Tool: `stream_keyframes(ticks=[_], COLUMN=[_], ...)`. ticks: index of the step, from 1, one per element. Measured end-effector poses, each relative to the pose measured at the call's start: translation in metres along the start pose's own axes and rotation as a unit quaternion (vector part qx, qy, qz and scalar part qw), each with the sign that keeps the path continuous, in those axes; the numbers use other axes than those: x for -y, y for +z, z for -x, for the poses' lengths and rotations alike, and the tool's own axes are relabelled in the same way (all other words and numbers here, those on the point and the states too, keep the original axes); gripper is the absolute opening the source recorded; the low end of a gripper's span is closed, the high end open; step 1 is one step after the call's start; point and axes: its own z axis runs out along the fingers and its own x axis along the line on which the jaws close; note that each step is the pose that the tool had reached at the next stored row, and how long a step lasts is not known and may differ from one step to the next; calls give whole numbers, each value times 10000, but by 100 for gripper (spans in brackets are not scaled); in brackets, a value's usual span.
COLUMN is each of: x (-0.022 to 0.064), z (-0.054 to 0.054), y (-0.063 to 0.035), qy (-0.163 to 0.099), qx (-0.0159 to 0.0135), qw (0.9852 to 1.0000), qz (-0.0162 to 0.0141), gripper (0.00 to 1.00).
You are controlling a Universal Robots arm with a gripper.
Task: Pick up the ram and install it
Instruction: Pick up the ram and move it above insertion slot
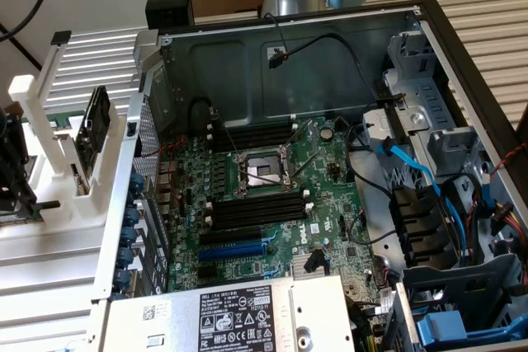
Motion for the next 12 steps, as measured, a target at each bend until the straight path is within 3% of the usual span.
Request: stream_keyframes(ticks=[8,10,12], x=[0,0,0], z=[0,0,0], y=[0,0,0], qy=[0,0,0], qx=[0,0,0], qw=[10000,10000,10000], qz=[0,0,0], gripper=[24,12,12])
